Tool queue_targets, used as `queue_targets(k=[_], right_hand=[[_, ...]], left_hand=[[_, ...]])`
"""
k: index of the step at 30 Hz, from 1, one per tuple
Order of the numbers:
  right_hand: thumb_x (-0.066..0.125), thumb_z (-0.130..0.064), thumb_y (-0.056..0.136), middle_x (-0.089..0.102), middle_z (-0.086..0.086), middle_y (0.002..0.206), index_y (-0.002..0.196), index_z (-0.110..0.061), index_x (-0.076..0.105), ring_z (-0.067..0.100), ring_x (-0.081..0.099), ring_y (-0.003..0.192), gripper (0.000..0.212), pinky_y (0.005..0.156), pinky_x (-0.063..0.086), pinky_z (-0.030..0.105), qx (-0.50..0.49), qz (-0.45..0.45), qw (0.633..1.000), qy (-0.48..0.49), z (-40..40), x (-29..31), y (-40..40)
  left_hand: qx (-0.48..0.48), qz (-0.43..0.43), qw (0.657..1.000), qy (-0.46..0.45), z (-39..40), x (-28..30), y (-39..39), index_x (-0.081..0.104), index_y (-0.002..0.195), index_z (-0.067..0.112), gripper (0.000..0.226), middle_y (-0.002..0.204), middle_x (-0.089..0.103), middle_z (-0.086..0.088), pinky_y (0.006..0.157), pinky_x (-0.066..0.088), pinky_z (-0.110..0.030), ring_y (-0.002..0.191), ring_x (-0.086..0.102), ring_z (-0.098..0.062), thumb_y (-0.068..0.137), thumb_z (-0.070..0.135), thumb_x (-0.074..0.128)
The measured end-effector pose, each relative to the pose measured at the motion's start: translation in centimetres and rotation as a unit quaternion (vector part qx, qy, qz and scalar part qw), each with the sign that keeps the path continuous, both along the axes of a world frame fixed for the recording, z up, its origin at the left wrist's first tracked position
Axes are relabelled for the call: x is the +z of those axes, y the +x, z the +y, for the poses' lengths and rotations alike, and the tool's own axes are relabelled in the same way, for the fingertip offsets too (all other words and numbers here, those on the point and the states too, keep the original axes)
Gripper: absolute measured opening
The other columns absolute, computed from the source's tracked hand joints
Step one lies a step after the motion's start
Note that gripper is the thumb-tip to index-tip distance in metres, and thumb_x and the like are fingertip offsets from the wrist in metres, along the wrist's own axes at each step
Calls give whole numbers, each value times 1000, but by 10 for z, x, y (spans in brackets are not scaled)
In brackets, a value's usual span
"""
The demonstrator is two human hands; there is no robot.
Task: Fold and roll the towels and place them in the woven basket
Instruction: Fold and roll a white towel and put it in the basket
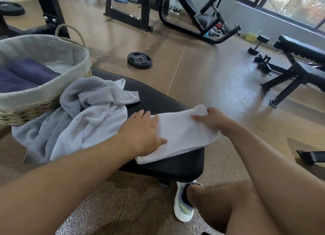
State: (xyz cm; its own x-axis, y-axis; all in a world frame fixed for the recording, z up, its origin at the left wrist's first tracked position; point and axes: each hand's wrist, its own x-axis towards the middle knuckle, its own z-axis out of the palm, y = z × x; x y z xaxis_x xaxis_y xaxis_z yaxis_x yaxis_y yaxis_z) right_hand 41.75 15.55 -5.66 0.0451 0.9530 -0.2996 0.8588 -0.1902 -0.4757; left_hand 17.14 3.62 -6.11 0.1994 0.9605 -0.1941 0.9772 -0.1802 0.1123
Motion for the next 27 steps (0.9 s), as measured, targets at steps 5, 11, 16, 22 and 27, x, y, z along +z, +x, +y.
queue_targets(k=[5,11,16,22,27], right_hand=[[65,-47,92,64,8,123,130,-16,58,29,61,109,50,84,44,36,24,-35,997,68,-2,19,-12],[52,-49,100,66,5,114,120,-17,66,28,61,104,40,86,45,37,-4,5,987,159,-15,36,-12],[51,-50,99,67,2,106,108,-22,68,24,62,98,34,81,44,35,-19,26,984,175,-31,43,-13],[63,-52,92,67,-12,92,97,-36,64,8,63,83,17,64,45,27,68,37,975,207,-63,71,-58],[65,-51,86,60,-14,86,107,-39,63,8,60,79,25,64,45,31,174,7,972,160,-92,55,-111]], left_hand=[[-47,-78,994,64,11,-28,24,0,160,26,73,168,-14,-2,125,-5,-45,153,-21,-21,101,61,26],[-65,-49,996,22,28,-51,40,-8,160,22,95,168,-15,-1,122,-10,-55,152,-23,-24,90,81,15],[-68,-38,996,31,26,-58,47,-11,159,21,113,168,-15,-3,120,-10,-58,152,-24,-30,76,95,10],[-97,-150,984,-3,14,-31,34,18,160,22,87,169,7,-4,126,6,-43,156,-4,-24,92,72,40],[215,-497,840,-19,16,-7,-17,67,115,16,31,106,73,-6,74,59,-38,85,71,-24,92,5,49]])
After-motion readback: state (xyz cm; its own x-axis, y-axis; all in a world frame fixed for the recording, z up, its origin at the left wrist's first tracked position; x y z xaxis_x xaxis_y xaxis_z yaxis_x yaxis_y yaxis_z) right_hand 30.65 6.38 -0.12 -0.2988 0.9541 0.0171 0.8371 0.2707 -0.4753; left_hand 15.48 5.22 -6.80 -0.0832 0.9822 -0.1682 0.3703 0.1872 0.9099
